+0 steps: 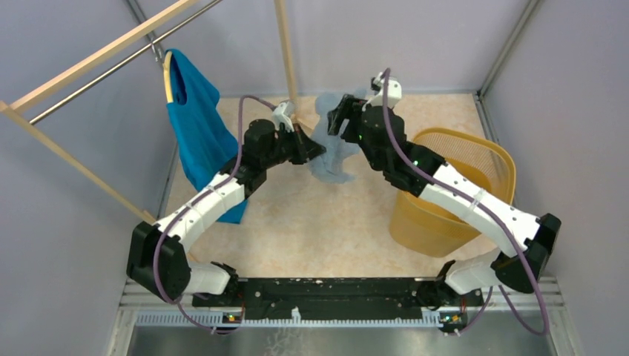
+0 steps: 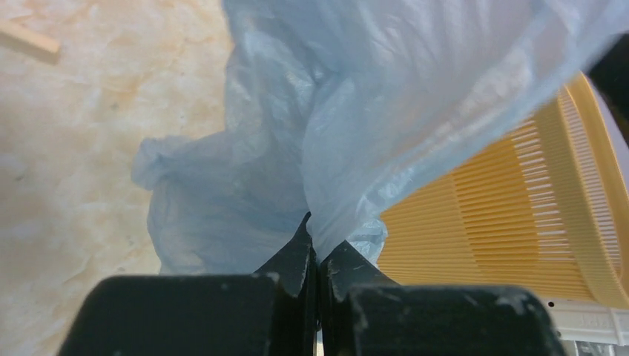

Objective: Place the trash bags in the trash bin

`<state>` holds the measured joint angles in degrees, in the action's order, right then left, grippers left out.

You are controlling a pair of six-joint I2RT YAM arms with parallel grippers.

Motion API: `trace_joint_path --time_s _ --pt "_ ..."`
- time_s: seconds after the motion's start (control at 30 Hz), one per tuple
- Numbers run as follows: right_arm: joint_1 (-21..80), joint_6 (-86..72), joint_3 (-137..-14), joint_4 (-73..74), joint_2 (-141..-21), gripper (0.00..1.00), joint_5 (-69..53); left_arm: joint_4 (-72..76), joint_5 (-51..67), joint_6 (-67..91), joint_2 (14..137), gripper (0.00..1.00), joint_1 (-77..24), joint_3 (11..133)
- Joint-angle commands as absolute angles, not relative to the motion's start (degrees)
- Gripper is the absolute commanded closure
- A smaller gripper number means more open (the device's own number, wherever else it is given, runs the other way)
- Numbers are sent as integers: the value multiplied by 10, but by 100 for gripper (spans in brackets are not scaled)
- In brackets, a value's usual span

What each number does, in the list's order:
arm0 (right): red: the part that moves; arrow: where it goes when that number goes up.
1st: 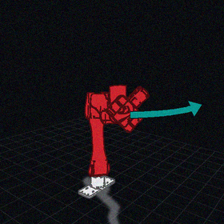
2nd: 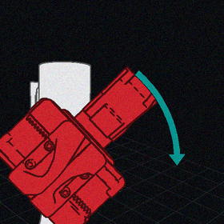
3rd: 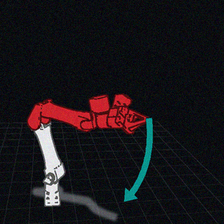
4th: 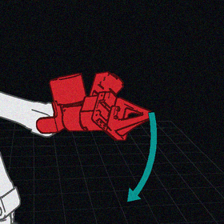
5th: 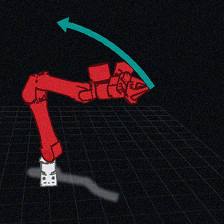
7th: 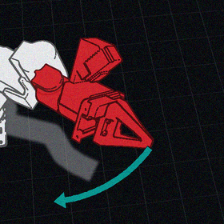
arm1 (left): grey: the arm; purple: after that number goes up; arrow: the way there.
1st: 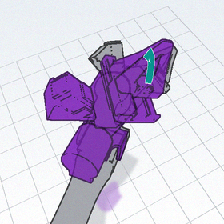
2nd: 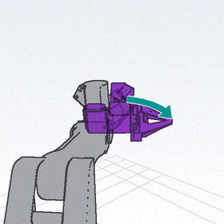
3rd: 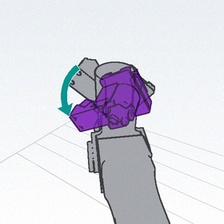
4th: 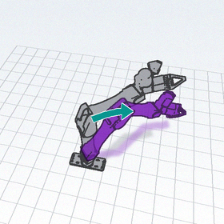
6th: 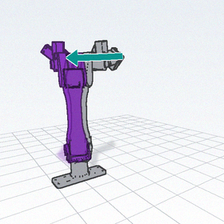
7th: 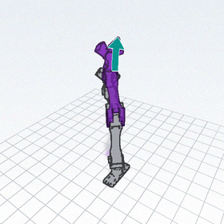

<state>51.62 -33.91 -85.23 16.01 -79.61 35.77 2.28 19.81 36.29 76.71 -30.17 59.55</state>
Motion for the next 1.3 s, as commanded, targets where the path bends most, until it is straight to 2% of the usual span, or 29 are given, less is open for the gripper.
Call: trace_joint_path --time_s 0.0,0.07,0.23,0.3,0.4,0.47,0.53,0.67,0.87,0.97,1.07,1.17,1.27 --pt "523 -171 -774 71 -730 12 294 106 289 408 738 100 -250 559" --pt "523 -117 -738 52 -696 3 256 115 308 413 732 100 -230 550" --pt "523 -22 -683 51 -641 2 152 136 361 421 715 100 -193 545" --pt "523 15 -674 67 -635 7 107 145 384 434 710 100 -178 548" --pt "523 74 -682 110 -640 21 45 159 417 460 703 100 -160 556" --pt "523 116 -678 123 -641 22 -7 173 437 477 697 100 -154 559" --pt "523 152 -666 126 -636 19 -48 184 452 492 692 100 -151 563" --pt "523 170 -630 86 -603 4 -67 215 491 510 679 100 -145 566" --pt "522 52 -646 53 -609 2 -56 324 514 508 630 100 -143 547" --pt "522 -33 -646 12 -600 2 -50 306 482 468 607 100 -143 569" --pt "522 -182 -626 -56 -569 1 51 303 431 431 578 100 -144 584" --pt "522 -292 -608 -131 -550 1 64 320 378 396 553 100 -144 591" --pt "522 -376 -644 -126 -570 3 87 352 347 379 540 100 -144 595"
